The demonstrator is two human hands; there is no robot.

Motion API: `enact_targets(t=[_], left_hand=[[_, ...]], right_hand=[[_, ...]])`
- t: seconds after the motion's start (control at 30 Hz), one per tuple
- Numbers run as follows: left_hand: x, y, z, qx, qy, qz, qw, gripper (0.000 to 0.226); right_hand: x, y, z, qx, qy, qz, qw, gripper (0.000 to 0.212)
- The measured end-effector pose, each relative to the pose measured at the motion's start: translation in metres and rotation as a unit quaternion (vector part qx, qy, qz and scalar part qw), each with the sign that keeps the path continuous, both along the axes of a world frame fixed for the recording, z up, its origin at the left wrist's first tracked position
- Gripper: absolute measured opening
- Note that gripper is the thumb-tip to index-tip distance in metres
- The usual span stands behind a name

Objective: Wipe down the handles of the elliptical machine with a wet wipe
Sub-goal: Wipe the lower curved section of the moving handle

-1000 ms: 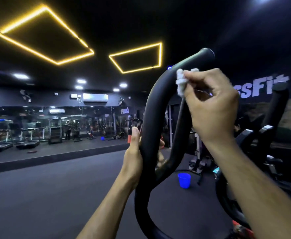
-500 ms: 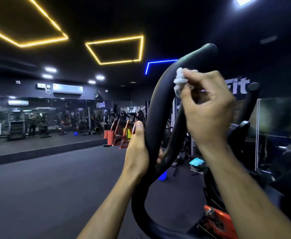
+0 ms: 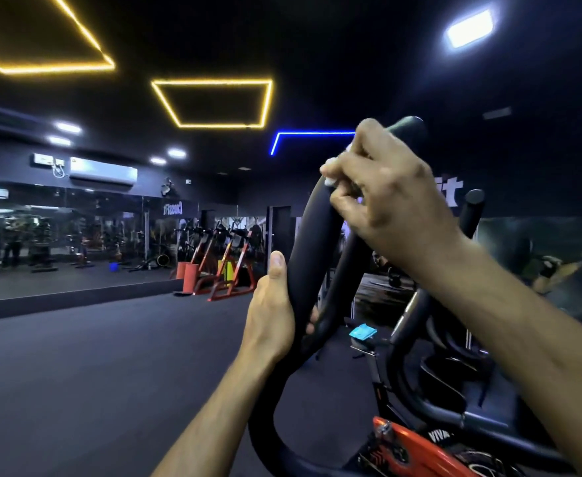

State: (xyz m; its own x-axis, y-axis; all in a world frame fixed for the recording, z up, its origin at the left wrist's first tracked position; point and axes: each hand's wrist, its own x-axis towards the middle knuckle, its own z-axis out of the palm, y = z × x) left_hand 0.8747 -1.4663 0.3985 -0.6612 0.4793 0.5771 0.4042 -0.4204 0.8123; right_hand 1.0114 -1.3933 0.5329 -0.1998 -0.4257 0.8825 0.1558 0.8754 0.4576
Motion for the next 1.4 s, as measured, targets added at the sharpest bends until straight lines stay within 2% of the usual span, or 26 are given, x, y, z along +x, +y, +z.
enact_targets(t=[0.2, 0.3, 0.4, 0.47, 0.53, 0.63, 0.73, 0.8, 0.87, 0.97, 1.13, 1.2, 1.3, 1.33, 1.4], left_hand=[[0.002, -0.002, 0.004, 0.004, 0.022, 0.027, 0.999, 0.081], [-0.001, -0.002, 0.001, -0.019, 0.009, 0.045, 0.999, 0.089], [0.006, -0.007, 0.004, -0.027, 0.026, 0.046, 0.998, 0.085], [0.010, -0.009, 0.005, -0.020, 0.035, 0.040, 0.998, 0.083], [0.009, -0.009, 0.004, -0.016, 0.039, 0.041, 0.998, 0.086], [0.006, -0.008, 0.005, -0.018, 0.044, 0.036, 0.998, 0.086], [0.007, -0.008, 0.004, -0.005, 0.041, 0.022, 0.999, 0.083], [0.005, -0.006, 0.003, 0.001, 0.037, 0.014, 0.999, 0.081], [0.004, -0.006, 0.003, 0.009, 0.040, 0.016, 0.999, 0.078], [0.004, -0.005, 0.002, 0.018, 0.025, -0.001, 1.000, 0.077], [-0.003, -0.004, -0.001, 0.044, 0.013, -0.048, 0.998, 0.079], [-0.005, -0.003, -0.001, 0.048, 0.018, -0.040, 0.998, 0.077], [-0.006, -0.001, -0.002, 0.049, 0.034, -0.063, 0.996, 0.080], [-0.005, -0.002, -0.003, 0.044, 0.033, -0.061, 0.997, 0.082], [-0.003, -0.005, -0.001, 0.037, 0.028, -0.055, 0.997, 0.081]], right_hand=[[-0.003, -0.025, -0.033, 0.099, -0.123, -0.152, 0.976, 0.009], [0.005, -0.026, -0.023, 0.095, -0.164, -0.130, 0.973, 0.007], [0.013, -0.014, -0.008, 0.014, -0.048, -0.050, 0.997, 0.020], [0.010, -0.012, -0.014, -0.027, -0.004, -0.027, 0.999, 0.022], [0.004, -0.014, -0.030, -0.032, -0.002, -0.023, 0.999, 0.023], [-0.003, -0.014, -0.051, -0.017, -0.045, -0.024, 0.999, 0.023], [0.001, -0.006, -0.056, -0.005, -0.085, 0.026, 0.996, 0.021], [0.006, -0.003, -0.051, -0.040, -0.044, 0.087, 0.994, 0.022], [0.005, -0.007, -0.045, -0.076, 0.039, 0.097, 0.992, 0.023], [-0.009, -0.022, -0.047, -0.091, 0.065, 0.029, 0.993, 0.026], [-0.020, -0.047, -0.065, -0.066, -0.057, -0.123, 0.989, 0.017], [-0.022, -0.053, -0.073, -0.043, -0.078, -0.147, 0.985, 0.018], [-0.012, -0.044, -0.076, -0.133, -0.118, -0.031, 0.984, 0.014], [-0.007, -0.039, -0.075, -0.173, -0.100, 0.023, 0.980, 0.017], [-0.001, -0.029, -0.071, -0.225, 0.020, 0.089, 0.970, 0.022]])
